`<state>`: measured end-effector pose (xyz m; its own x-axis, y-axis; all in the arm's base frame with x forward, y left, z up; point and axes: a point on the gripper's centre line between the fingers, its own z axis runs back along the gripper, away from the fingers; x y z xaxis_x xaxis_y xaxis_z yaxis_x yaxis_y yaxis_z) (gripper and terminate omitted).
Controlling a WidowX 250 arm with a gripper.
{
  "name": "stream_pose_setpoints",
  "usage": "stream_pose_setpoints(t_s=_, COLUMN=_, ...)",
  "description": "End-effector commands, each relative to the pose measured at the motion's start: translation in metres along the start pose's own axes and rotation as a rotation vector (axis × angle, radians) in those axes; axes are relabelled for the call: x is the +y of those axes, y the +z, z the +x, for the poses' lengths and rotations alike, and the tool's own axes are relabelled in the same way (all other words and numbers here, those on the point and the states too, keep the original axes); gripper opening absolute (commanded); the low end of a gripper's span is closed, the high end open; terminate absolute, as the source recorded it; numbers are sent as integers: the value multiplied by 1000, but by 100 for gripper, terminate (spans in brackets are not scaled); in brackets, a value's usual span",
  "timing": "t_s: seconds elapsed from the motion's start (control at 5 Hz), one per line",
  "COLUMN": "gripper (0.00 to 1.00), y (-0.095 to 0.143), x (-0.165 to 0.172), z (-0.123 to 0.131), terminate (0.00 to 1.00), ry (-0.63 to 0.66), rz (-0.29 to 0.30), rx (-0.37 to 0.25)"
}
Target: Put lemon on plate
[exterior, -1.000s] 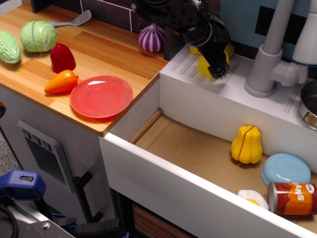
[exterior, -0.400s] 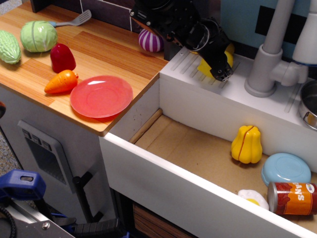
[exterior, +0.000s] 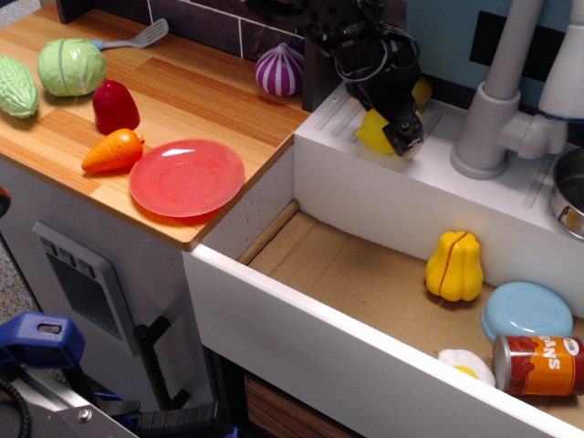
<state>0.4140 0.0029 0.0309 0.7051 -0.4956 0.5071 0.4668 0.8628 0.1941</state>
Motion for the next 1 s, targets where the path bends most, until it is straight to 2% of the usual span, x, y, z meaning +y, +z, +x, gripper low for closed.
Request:
stream_pose_setpoints(t_s=0.0, gripper=0, y=56, x=17, z=-4, terminate=0, ry=-66, rz=-10, rx=106)
stream_pose_setpoints(t_s=0.2, gripper=0, y=100, x=34, z=-21, terminate=0, ry=-142, rz=-13, rx=231)
stream_pose_setpoints(t_s=0.4, gripper=0, y=132, x=43, z=-46, terminate=0, ry=-151, rz=0, rx=317)
stream_pose_setpoints(t_s=0.6, gripper=0, y=141, x=50, z=-82, terminate=0, ry=-164, rz=-13, rx=351)
stream_pose_setpoints(t_s=0.8, gripper=0, y=131, x=54, z=-115, terminate=0, ry=-164, rz=-63, rx=341)
